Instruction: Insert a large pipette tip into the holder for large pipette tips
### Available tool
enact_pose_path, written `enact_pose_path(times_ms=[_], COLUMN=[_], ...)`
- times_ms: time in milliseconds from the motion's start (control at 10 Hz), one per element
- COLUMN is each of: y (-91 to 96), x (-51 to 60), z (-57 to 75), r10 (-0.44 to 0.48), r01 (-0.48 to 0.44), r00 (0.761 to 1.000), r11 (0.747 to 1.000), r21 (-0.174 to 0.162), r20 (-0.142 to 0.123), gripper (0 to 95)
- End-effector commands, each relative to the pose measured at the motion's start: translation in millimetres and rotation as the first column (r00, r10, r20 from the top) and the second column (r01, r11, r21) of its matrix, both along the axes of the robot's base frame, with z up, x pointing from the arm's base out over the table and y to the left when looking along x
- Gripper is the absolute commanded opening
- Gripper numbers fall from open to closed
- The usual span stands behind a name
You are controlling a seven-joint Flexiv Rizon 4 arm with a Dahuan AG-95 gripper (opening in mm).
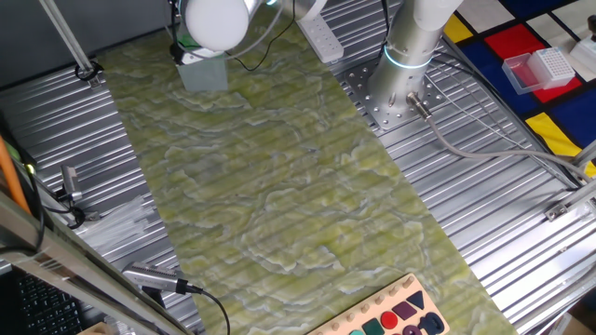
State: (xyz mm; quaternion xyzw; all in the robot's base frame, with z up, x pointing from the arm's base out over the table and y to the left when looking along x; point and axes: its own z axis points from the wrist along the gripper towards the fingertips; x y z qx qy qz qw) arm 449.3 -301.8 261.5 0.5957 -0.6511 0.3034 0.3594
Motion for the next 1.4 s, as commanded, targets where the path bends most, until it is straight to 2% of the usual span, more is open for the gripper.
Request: enact_pose_path(times_ms=[100,1400], y=[0.3,7.8], x=[0.2,1.0], z=[-0.8,-11.2], r10=[-0.002,-0.006], r01=[0.002,0.006], r00=[1.000,1.000], r11=[1.000,1.000], r21=[-0.002,-0.015], r20=[0.003,0.010], gripper=[0.0,0.0])
